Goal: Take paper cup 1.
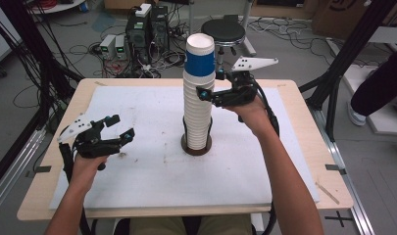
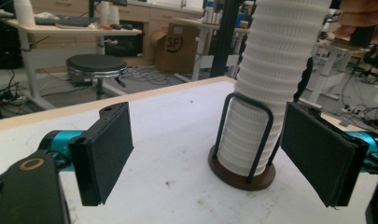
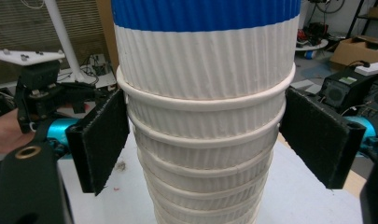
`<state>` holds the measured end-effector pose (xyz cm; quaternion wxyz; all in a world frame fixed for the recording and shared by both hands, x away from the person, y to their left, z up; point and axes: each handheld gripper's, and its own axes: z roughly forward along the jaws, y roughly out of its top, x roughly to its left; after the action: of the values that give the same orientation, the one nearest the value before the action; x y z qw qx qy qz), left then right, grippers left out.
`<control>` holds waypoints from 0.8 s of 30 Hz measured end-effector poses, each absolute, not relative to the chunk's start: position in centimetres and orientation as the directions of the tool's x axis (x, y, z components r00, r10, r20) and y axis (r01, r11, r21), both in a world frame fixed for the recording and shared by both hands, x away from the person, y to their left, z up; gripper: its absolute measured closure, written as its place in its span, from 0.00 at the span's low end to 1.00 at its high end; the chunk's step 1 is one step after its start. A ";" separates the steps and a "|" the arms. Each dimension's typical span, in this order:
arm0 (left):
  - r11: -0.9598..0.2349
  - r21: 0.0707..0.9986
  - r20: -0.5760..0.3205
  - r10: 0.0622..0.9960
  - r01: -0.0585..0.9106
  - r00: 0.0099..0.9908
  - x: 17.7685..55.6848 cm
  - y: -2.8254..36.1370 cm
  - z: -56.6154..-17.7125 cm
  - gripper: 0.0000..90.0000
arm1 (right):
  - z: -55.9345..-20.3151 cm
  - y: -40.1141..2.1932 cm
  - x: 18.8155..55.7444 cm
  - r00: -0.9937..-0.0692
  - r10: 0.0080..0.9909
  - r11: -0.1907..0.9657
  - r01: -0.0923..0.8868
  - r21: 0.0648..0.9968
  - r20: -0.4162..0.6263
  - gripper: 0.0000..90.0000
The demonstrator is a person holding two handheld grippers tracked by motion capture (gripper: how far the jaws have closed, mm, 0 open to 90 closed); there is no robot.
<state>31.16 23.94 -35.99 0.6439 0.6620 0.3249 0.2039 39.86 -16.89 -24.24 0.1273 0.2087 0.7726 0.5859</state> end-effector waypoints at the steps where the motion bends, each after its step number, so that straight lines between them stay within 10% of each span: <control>1: 0.031 0.986 -0.143 0.676 0.166 0.723 31.5 23.7 -35.1 0.19 | -24.2 -16.9 39.9 -0.880 0.472 0.226 0.177 0.958 0.052 0.19; 24: -0.073 0.997 0.007 0.439 0.028 0.899 37.5 15.2 -18.6 0.19 | -24.1 -16.9 40.0 -0.883 0.467 0.233 0.177 0.956 0.049 0.19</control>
<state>37.55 15.18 -18.57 0.6609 0.7159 0.1631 0.1552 39.99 -16.91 -24.13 0.1244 0.2076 0.7753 0.5834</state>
